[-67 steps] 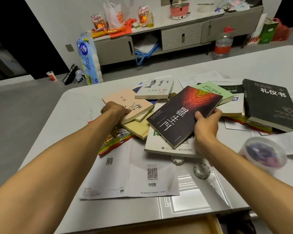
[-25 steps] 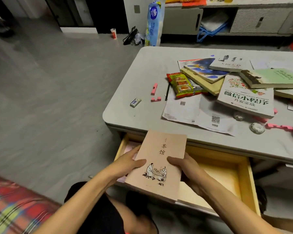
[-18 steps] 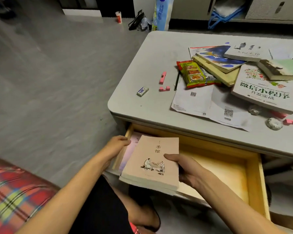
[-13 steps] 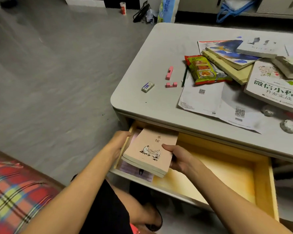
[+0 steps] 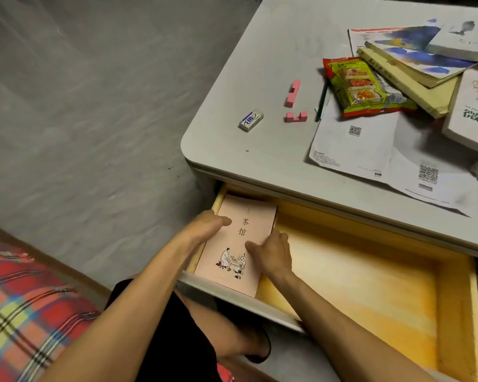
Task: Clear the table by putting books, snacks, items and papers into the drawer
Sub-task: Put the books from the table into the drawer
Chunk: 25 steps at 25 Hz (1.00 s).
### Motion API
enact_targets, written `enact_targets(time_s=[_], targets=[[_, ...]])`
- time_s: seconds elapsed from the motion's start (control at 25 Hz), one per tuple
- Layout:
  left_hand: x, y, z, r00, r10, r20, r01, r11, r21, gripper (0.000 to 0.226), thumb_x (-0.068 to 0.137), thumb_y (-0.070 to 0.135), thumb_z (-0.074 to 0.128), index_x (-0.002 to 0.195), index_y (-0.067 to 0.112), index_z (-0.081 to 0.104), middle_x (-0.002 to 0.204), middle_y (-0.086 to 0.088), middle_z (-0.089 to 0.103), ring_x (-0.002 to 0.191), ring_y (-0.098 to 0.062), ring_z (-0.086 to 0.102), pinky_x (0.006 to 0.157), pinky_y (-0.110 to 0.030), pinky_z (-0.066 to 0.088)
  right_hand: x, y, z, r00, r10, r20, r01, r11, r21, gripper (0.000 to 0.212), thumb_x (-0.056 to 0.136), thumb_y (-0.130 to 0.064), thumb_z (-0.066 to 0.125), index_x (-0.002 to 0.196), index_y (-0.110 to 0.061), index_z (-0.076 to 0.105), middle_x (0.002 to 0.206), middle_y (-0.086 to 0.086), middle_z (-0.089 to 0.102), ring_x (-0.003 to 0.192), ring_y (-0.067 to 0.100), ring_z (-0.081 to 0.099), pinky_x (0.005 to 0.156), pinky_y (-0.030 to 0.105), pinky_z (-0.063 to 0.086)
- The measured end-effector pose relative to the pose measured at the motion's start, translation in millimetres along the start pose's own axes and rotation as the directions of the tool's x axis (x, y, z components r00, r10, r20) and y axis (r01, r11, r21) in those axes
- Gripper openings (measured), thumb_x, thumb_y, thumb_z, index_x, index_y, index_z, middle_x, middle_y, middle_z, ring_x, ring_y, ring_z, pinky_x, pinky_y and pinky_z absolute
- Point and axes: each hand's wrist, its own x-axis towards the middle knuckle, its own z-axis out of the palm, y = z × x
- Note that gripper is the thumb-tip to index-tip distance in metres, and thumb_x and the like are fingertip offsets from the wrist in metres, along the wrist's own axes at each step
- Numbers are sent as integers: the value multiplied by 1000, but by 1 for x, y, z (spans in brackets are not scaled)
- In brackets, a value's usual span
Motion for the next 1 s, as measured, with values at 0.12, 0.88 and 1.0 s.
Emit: enact_targets(time_s=[0.12, 0.88, 1.0], targets=[[3, -1, 0, 1000, 13, 8, -14, 998, 66, 64, 95, 34, 57, 149, 10, 33, 155, -9, 34, 139, -29, 37, 103, -35, 35, -5, 1, 2, 998, -26, -62, 22, 998, -52, 53, 86, -24, 68, 130, -7, 42, 129, 11, 40, 118, 35, 53, 95, 38, 45], [-68, 46, 13, 988, 149, 25, -151, 960, 237, 37, 95, 29, 52, 125, 9, 57, 108, -10, 65, 84, -26, 63, 67, -29, 42, -46, -10, -98, 972, -185, 146, 198, 977, -84, 37, 90, -15, 61, 126, -10, 62, 125, 11, 65, 114, 26, 61, 96, 38, 50], [-105, 87, 34, 956, 288, 62, -295, 940, 171, 27, 94, 24, 51, 111, 7, 62, 96, -13, 72, 73, -26, 67, 65, -30, 48, -68, -20, -179, 953, -291, 85, 297, 953, -60, 20, 91, -15, 61, 109, -13, 70, 97, 9, 73, 86, 21, 69, 79, 33, 54]])
